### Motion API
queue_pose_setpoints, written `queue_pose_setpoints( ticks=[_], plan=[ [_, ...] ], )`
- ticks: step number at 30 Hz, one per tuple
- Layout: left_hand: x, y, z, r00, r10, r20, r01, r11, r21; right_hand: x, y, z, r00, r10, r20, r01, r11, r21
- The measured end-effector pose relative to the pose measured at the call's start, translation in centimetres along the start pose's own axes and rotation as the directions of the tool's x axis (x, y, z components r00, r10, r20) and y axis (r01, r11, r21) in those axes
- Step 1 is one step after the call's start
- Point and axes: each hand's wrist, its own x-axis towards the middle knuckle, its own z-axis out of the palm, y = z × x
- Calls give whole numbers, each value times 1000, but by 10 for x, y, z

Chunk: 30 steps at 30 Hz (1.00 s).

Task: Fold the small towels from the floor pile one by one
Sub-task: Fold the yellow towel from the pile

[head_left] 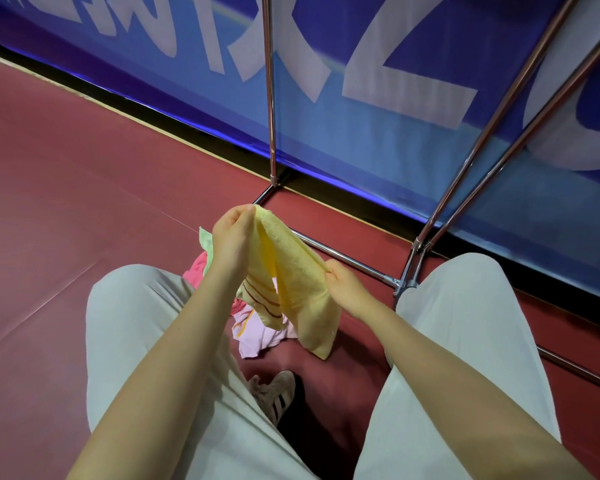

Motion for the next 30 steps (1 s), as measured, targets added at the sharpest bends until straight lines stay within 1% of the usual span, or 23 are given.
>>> queue_pose_setpoints(
  ticks=[2,3,6,8,10,11,12,13,14,15,16,17,18,19,20,21,22,23,24,25,27,30],
  plan=[
    [8,-4,-5,997,-47,-63,46,999,-17,-2,-9,-3,999,20,-46,-13,988,154],
    [11,-6,-7,993,-70,-94,67,997,-39,-2,-14,-5,996,12,-88,6,979,206],
    [15,-12,-8,989,-103,-108,92,991,-100,-4,-27,-13,974,-67,-215,130,946,298],
    [14,-14,-6,987,-128,-95,114,984,-139,-7,-34,-19,967,-128,-220,196,927,319],
    [16,-15,-5,978,-188,-92,168,967,-193,-13,-41,-24,964,-184,-194,240,916,322],
    [18,-16,-5,964,-250,-93,215,936,-279,-16,-43,-26,960,-207,-188,259,911,320],
    [20,-17,-5,946,-315,-77,261,881,-396,-18,-45,-28,958,-219,-185,270,908,320],
    [23,-21,-6,931,-356,-83,287,852,-438,-18,-46,-29,958,-222,-179,270,908,320],
    [29,-30,-5,921,-372,-111,297,858,-419,-18,-46,-29,961,-217,-171,263,910,322],
    [35,-37,-5,913,-380,-148,308,881,-360,-17,-46,-29,965,-206,-165,250,914,319],
    [33,-35,-4,906,-397,-144,349,897,-271,-16,-45,-30,968,-192,-162,236,919,316],
    [23,-24,-2,920,-370,-130,347,922,-171,-15,-44,-30,969,-182,-165,226,924,310],
    [12,-16,3,949,-295,-111,295,955,-12,-14,-43,-31,971,-171,-168,217,927,307],
    [3,-10,7,978,-200,-62,206,970,131,-12,-41,-31,972,-157,-173,204,929,309],
    [-7,-8,11,994,-110,17,103,967,235,-12,-41,-32,974,-136,-178,188,930,316],
    [-17,-6,13,992,-50,117,13,955,296,-11,-40,-32,976,-116,-184,172,930,326],
    [-25,-6,14,975,-2,222,-74,939,336,-11,-40,-32,976,-98,-193,160,928,337],
    [-32,-7,12,944,35,328,-162,915,369,-10,-40,-32,976,-80,-203,149,926,348],
    [-36,-10,12,909,55,414,-233,890,392,-9,-39,-31,975,-61,-213,136,924,358],
    [-37,-12,11,882,52,468,-260,883,392,-9,-39,-31,974,-42,-221,123,922,367],
    [-38,-13,10,845,33,533,-285,873,397,-8,-38,-31,973,-11,-232,102,918,384],
    [-36,-16,9,816,7,578,-338,817,467,-5,-35,-29,970,-5,-244,99,921,378]
  ],
)
